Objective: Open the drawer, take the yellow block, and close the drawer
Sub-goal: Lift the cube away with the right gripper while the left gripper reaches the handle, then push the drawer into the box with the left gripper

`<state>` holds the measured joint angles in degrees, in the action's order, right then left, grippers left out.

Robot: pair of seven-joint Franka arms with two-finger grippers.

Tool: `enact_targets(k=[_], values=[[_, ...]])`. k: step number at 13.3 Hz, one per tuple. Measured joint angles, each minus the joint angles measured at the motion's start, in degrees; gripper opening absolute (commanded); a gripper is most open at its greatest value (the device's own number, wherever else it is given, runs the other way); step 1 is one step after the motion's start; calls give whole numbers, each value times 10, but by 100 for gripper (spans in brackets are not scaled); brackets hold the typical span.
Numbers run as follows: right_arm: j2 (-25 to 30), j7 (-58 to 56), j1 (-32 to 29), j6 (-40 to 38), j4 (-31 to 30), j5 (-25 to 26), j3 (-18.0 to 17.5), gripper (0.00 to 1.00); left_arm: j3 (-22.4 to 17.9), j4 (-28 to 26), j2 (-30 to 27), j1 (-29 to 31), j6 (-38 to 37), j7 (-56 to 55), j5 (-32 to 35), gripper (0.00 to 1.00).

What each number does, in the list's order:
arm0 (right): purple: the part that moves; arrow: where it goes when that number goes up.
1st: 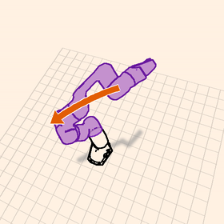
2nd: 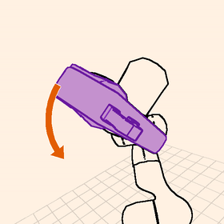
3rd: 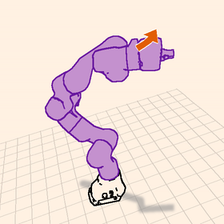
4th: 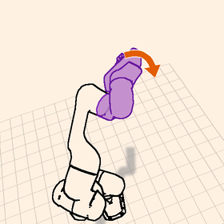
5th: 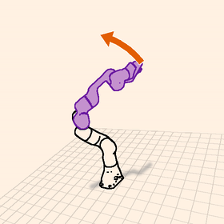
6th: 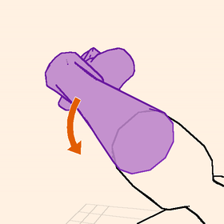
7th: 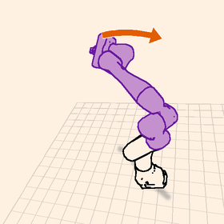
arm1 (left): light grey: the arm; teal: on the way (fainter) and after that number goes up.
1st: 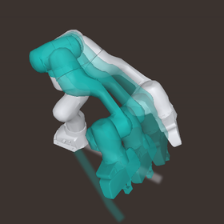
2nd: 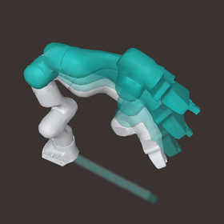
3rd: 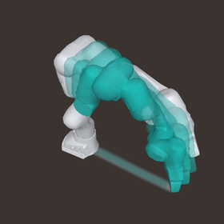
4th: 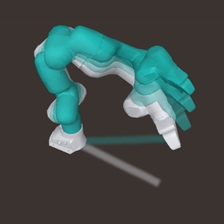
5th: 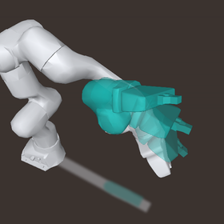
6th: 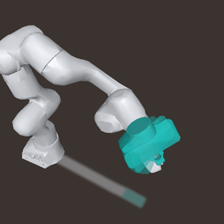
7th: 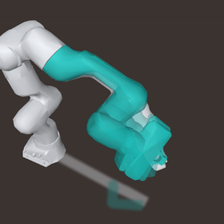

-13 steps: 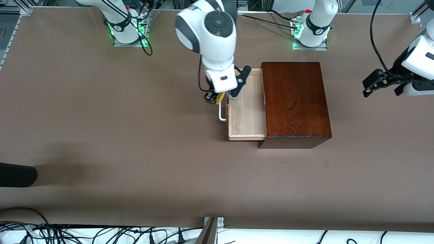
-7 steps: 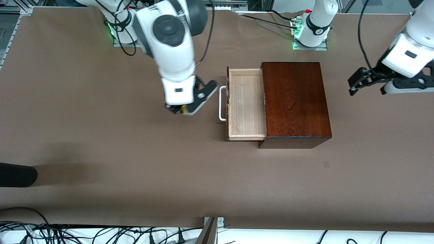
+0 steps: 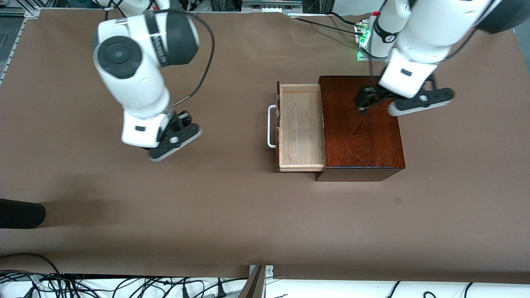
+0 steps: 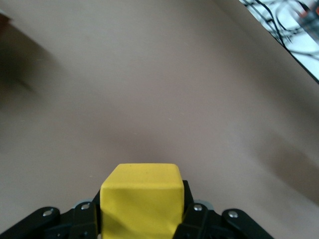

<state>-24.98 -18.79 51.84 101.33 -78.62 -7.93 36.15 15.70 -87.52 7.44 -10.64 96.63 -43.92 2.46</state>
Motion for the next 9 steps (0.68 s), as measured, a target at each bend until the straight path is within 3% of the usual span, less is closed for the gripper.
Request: enact_targets(k=[5,9], values=[[75,0,-1,120,-193,-1,70,0,10,53,102,-92,-1,-196,0,100],[105,21,0,192,-296,-2,106,0,10,101,191,-157,37,-338,0,100]])
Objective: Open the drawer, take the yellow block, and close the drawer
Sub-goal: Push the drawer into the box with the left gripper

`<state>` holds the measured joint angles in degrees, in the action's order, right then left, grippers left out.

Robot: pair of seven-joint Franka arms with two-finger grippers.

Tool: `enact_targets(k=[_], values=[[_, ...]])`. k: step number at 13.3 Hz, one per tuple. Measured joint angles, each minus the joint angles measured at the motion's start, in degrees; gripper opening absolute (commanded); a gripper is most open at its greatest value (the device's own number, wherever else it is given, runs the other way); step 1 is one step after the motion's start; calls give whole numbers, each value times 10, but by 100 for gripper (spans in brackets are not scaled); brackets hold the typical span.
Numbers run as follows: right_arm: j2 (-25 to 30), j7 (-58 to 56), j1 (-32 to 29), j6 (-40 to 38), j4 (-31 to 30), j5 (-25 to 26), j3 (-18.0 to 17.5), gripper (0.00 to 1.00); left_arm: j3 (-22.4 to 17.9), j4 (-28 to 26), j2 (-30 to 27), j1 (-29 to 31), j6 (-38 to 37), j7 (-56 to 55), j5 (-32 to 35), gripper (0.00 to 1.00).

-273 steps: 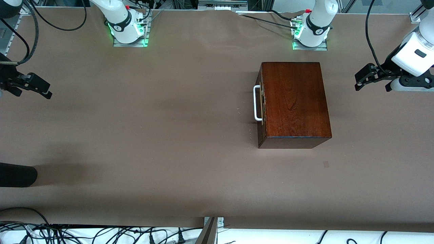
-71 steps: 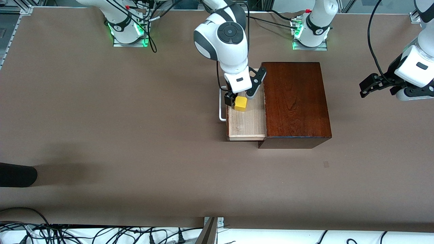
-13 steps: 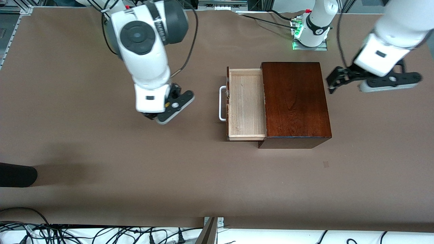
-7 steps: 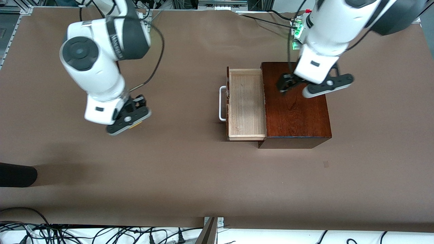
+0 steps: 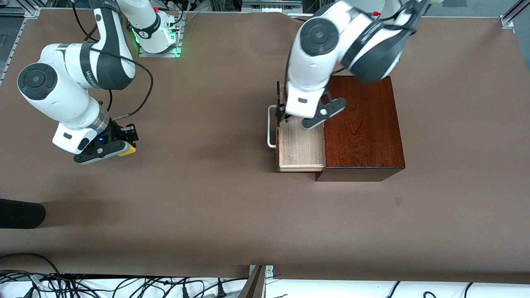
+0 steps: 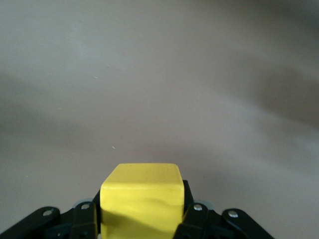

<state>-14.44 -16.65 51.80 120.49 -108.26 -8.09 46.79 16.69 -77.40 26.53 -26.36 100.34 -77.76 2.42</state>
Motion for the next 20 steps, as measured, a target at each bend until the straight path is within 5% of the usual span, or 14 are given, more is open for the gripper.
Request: enact_targets(k=[7,8,10,11,16,20], values=[[4,16,0,161,-157,-36,58,0,1,12,91,-98,74,-204,0,100],[2,17,0,182,-178,-55,58,0,1,12,101,-100,77,-210,0,84],[-6,18,1,198,-197,-104,58,0,-1,13,114,-98,83,-212,0,10],[-14,18,1,200,-199,-121,58,0,-2,13,118,-97,85,-212,0,0],[-61,14,0,239,-201,-162,57,0,6,14,135,-98,120,-222,0,0],[-123,-86,-1,261,-200,-320,38,0,8,15,159,-100,170,-247,0,0]])
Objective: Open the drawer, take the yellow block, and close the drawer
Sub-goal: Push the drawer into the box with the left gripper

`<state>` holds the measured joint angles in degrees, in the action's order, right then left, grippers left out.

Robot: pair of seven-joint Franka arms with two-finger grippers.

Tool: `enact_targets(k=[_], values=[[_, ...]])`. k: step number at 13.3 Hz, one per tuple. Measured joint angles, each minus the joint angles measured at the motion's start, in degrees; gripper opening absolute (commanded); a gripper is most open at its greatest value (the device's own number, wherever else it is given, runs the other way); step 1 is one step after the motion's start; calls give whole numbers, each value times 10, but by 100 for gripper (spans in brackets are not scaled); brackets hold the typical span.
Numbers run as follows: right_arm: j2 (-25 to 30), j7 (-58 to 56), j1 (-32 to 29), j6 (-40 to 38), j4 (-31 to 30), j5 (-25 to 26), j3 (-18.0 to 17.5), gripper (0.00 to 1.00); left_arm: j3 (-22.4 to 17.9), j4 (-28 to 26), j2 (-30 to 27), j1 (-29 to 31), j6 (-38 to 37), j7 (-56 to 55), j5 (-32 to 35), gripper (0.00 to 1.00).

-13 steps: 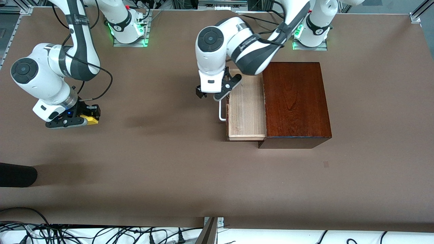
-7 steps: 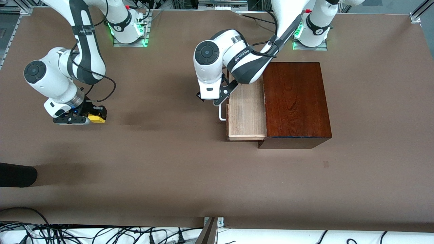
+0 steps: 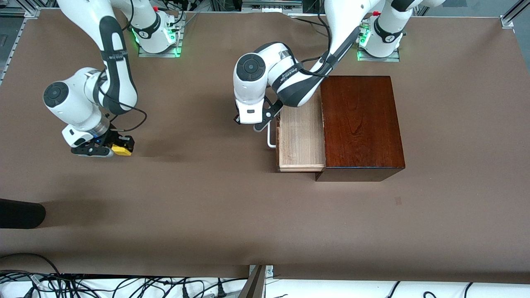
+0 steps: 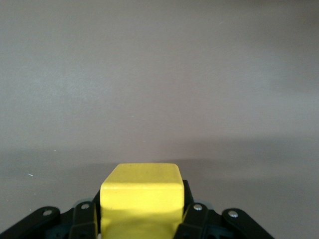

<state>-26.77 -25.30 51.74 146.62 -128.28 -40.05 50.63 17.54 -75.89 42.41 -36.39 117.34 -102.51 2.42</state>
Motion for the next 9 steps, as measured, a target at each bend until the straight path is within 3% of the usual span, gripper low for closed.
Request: enact_targets(k=[2,6,9], values=[[-29,-33,0,5,4,-48,-9,0,-7,0,7,1,1,-20,0,0],[-56,-55,-1,8,11,-84,-11,0,-33,1,9,4,0,-26,3,0],[-76,-99,-1,8,13,-150,-19,0,-40,2,9,5,-19,-26,45,0]])
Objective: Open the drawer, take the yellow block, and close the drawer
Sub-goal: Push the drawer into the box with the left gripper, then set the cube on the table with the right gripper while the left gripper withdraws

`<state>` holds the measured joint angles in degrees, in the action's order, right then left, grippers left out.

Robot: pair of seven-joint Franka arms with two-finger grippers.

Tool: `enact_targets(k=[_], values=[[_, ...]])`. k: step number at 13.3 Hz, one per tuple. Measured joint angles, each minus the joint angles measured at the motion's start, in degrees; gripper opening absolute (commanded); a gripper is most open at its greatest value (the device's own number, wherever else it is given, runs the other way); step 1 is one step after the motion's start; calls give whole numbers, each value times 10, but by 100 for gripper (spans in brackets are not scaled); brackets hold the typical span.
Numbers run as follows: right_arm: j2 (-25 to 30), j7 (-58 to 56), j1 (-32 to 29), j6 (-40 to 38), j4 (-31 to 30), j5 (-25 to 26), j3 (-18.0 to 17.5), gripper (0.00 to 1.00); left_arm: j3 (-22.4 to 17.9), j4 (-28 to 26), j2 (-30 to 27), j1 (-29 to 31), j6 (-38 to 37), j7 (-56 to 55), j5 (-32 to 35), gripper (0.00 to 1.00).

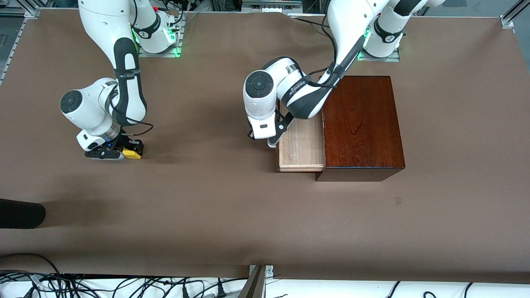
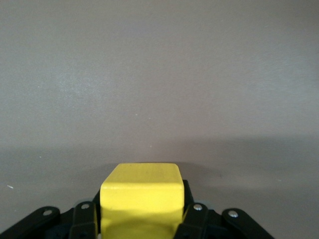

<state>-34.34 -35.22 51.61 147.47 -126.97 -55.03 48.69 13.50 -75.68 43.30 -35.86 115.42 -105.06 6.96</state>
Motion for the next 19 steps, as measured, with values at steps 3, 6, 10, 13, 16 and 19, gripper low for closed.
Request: enact_targets(k=[3,6,10,13,16,19], values=[[-19,-12,0,0,6,-22,-6,0,0,9,0,0,-22,10,3,0],[-25,-12,0,0,9,-23,-6,50,-11,7,-7,4,-55,47,5,0],[-26,-13,-1,0,17,-23,-6,100,-12,-56,-58,40,-77,99,6,0],[-26,-14,-1,-17,34,-21,-7,100,-15,-117,-95,77,-78,151,6,0],[-26,-14,-1,-63,61,-7,4,100,-12,-141,-112,94,-76,176,4,0],[-26,18,-4,-140,108,56,30,100,-4,-140,-126,96,-80,178,0,99]])
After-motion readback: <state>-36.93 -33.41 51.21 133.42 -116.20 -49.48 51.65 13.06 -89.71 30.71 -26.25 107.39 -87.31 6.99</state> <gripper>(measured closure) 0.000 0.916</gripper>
